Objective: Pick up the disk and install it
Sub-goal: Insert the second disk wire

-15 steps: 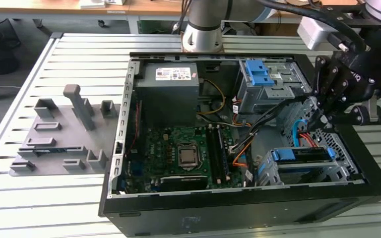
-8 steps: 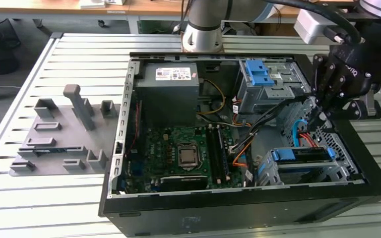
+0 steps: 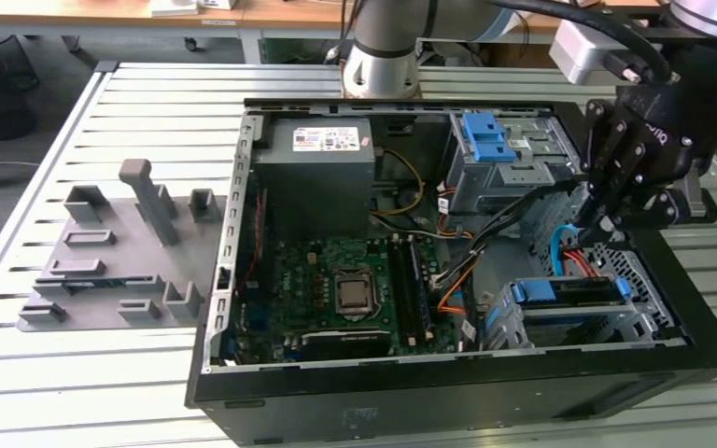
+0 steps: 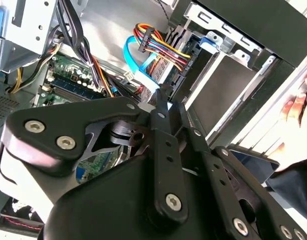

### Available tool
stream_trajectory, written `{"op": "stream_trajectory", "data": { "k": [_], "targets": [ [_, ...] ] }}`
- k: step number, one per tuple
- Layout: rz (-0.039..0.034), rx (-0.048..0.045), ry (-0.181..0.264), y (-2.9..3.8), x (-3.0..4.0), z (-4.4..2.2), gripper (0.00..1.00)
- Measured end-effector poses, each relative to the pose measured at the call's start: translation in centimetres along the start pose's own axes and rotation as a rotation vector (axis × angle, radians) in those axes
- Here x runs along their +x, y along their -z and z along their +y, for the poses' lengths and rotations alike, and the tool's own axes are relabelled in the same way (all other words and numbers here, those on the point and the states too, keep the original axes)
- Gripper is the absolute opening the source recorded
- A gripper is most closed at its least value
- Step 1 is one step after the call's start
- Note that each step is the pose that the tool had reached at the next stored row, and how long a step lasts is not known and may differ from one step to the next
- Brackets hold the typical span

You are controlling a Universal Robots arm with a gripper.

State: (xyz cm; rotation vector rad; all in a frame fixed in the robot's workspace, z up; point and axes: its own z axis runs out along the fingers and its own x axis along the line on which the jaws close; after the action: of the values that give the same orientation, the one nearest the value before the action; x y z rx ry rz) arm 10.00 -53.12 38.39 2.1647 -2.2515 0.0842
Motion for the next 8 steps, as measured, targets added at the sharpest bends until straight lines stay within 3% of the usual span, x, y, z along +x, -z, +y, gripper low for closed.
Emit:
{"op": "stream_trajectory", "data": {
  "k": [8],
  "targets": [
    [-0.004, -0.0015, 0.0, -0.49, -0.12, 0.02, 0.24]
  ]
}}
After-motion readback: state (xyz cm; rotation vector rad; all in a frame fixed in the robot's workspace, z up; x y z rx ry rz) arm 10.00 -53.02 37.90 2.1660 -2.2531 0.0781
